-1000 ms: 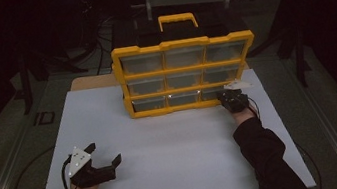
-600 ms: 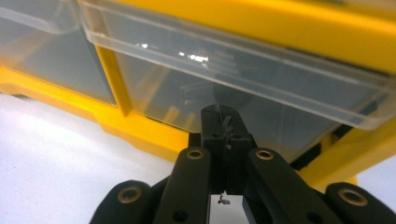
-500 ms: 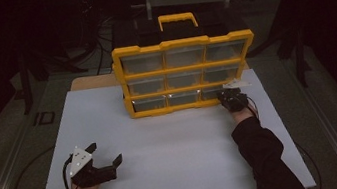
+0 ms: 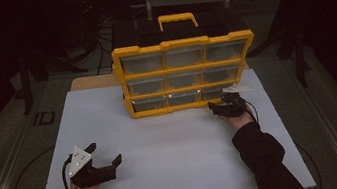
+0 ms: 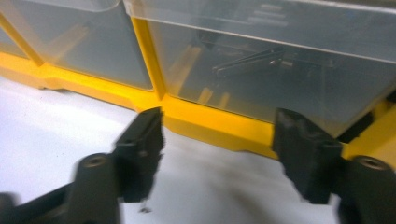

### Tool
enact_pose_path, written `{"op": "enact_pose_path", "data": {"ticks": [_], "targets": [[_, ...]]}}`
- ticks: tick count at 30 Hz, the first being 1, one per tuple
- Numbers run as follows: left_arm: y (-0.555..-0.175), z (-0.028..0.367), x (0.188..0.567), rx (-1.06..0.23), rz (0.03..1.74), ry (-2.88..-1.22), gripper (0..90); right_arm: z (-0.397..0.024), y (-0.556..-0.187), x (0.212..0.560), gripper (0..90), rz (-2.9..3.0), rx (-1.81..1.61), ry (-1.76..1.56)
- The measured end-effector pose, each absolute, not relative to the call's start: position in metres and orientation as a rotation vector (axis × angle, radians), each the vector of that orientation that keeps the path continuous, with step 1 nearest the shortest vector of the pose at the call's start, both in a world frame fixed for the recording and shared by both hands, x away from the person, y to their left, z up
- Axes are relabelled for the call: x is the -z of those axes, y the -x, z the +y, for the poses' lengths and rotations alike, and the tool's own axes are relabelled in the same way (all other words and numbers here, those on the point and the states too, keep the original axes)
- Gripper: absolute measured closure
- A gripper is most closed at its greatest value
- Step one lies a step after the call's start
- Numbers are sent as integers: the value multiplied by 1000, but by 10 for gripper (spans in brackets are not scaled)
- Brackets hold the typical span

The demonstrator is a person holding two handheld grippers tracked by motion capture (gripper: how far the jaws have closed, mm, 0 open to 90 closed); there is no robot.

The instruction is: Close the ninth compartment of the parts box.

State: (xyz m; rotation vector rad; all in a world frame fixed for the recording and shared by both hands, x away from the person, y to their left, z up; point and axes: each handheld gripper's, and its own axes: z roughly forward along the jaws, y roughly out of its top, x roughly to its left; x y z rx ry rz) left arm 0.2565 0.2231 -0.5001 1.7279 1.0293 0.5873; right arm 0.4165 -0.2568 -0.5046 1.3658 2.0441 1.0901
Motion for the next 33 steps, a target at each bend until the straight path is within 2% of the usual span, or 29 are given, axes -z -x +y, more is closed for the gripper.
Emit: {"op": "enact_pose_path", "data": {"ticks": [2,3,4,7,33], "targets": [[-257,223,500,-587,1030,-1727,1,-257,-414,503,225,2027,-1088,-1375],[-257,223,500,-587,1030,-1727,1,-257,-414,503,225,2027,-1088,-1375],[-257,223,500,-587,1030,-1727,1,-257,-413,501,163,2020,-1090,-1388],[-257,223,500,-587,1034,-1726,1,-259,-411,498,109,2035,-1112,-1376],[-258,222,500,-581,1031,-1723,1,-255,-394,466,136,2076,-1201,-1194]]}}
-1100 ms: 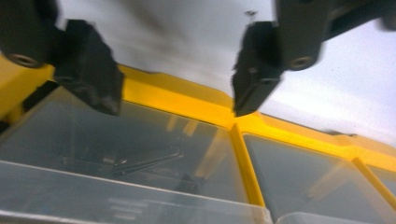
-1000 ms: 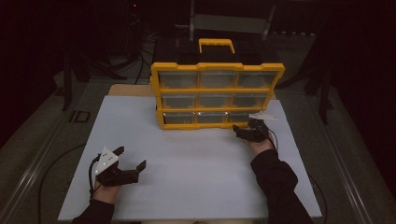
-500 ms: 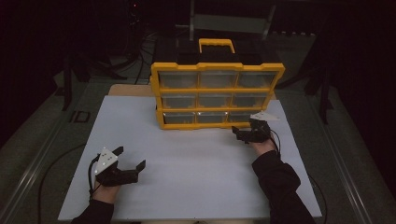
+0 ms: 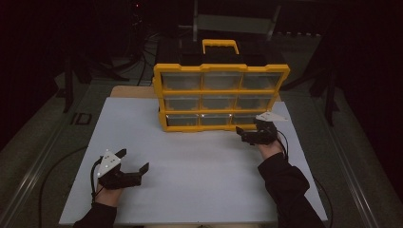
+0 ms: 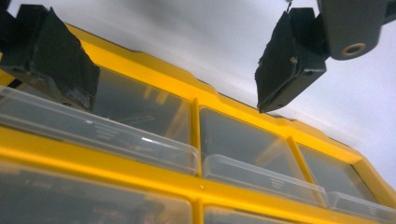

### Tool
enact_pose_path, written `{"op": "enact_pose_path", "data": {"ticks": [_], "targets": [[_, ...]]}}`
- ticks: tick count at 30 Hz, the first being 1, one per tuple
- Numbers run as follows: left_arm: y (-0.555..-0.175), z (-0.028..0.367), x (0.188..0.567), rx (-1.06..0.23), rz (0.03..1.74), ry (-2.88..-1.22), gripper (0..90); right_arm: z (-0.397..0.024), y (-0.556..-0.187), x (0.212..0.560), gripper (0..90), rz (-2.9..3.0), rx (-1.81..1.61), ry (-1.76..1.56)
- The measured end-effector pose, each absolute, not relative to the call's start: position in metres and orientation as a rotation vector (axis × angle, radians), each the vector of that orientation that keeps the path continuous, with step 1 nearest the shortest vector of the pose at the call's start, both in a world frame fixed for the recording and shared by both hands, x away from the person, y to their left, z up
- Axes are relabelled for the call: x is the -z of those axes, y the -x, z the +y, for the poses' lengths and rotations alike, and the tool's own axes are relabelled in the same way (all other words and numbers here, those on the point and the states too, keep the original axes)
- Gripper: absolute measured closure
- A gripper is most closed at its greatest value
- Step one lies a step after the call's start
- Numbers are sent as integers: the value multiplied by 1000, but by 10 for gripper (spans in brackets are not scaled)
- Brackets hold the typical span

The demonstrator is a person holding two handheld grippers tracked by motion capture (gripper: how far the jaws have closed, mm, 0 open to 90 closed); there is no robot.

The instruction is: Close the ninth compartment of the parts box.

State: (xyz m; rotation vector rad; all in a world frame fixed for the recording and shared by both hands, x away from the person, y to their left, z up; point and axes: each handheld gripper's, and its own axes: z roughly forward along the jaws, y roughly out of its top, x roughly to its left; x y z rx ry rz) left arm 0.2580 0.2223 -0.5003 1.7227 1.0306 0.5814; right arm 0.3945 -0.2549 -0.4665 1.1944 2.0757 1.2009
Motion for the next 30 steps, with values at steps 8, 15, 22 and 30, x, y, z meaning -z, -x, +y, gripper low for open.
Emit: {"op": "enact_pose_path", "data": {"ticks": [8,15,22,30], "targets": [[-258,223,500,-580,1028,-1724,1,-254,-379,445,136,2074,-1266,-1130],[-258,222,500,-580,1026,-1726,1,-254,-358,430,135,2074,-1316,-1058],[-257,222,500,-580,1026,-1726,1,-260,-336,423,135,2067,-1355,-1017],[-257,221,500,-582,1025,-1727,2,-270,-314,422,134,2056,-1408,-994]]}}
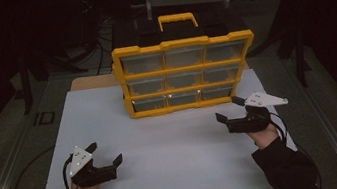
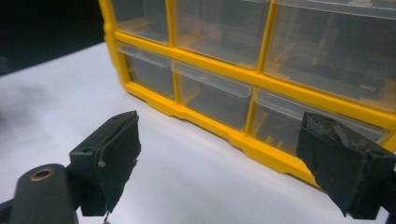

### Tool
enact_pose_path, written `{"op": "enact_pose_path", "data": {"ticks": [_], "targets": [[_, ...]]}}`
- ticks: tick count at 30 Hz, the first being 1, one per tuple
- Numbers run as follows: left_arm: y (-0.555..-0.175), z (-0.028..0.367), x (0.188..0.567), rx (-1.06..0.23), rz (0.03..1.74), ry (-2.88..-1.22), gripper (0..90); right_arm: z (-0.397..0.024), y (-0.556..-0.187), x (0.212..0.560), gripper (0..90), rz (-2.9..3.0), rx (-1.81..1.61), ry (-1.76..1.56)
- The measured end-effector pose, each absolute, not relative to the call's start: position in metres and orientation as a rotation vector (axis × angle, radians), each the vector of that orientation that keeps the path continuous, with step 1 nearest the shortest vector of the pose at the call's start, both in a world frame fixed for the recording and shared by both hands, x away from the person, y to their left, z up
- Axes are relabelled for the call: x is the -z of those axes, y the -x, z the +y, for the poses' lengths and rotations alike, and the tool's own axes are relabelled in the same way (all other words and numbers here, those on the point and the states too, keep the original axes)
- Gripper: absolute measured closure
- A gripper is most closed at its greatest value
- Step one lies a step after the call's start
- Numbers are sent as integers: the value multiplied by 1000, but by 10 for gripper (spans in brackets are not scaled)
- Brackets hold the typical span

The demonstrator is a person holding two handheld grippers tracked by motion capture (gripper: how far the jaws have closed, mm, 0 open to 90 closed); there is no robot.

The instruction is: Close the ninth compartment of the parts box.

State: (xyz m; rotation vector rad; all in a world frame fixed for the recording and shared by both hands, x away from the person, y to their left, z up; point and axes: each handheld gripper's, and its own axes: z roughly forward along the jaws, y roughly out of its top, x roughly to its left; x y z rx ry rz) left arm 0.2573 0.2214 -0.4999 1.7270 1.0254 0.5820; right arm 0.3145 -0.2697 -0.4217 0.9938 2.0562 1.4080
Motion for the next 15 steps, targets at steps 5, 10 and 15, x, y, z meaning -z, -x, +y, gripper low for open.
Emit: {"op": "enact_pose_path", "data": {"ticks": [5,10,15], "targets": [[-257,221,500,-583,1022,-1728,2,-277,-298,427,132,2055,-1418,-970],[-257,221,500,-580,1024,-1727,2,-284,-286,432,129,2049,-1424,-965],[-257,221,500,-580,1022,-1729,1,-289,-279,438,121,2045,-1422,-951]]}}
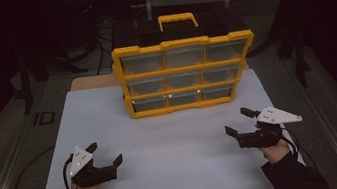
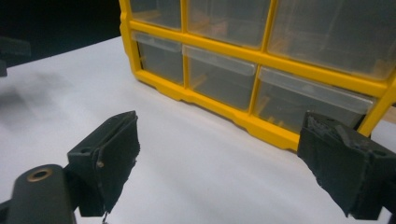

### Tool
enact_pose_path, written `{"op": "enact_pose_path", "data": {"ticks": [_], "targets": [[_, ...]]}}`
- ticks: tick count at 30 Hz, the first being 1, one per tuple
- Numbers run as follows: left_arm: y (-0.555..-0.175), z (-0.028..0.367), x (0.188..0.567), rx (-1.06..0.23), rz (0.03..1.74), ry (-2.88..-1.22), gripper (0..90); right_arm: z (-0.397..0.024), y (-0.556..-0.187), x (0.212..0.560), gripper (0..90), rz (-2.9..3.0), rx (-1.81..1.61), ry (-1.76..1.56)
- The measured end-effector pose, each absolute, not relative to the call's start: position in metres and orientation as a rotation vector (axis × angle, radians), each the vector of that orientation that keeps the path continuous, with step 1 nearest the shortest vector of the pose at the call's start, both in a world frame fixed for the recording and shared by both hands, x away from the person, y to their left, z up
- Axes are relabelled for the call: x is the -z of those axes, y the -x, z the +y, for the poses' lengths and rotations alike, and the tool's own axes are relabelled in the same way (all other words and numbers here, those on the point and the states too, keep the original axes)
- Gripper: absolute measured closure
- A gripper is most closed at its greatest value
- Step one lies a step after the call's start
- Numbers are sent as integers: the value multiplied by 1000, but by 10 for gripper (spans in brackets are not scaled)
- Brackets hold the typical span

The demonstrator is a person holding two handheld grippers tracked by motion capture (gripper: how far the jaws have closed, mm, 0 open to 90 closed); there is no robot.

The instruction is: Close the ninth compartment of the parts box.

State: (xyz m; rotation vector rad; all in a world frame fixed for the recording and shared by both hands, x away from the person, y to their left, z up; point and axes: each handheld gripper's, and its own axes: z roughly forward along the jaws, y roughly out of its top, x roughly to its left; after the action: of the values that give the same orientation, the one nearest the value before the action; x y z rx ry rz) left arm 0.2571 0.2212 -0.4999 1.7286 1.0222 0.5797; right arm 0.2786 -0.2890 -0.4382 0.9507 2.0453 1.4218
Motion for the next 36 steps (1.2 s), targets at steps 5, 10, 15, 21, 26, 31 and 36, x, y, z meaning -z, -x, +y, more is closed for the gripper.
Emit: {"op": "enact_pose_path", "data": {"ticks": [5,10,15,21,26,31,36], "targets": [[-257,221,500,-580,1021,-1729,2,-295,-268,450,113,2062,-1422,-928],[-257,221,500,-580,1021,-1727,2,-300,-262,459,112,2062,-1415,-925],[-257,221,500,-579,1022,-1730,1,-306,-256,469,111,2050,-1403,-932],[-257,221,499,-583,1018,-1733,2,-312,-252,479,111,2048,-1404,-950],[-257,221,499,-582,1017,-1733,1,-317,-248,488,110,2045,-1392,-955],[-257,221,499,-583,1013,-1735,2,-317,-248,498,111,2064,-1354,-965],[-257,221,499,-582,1012,-1737,1,-314,-253,506,111,2071,-1311,-982]]}}
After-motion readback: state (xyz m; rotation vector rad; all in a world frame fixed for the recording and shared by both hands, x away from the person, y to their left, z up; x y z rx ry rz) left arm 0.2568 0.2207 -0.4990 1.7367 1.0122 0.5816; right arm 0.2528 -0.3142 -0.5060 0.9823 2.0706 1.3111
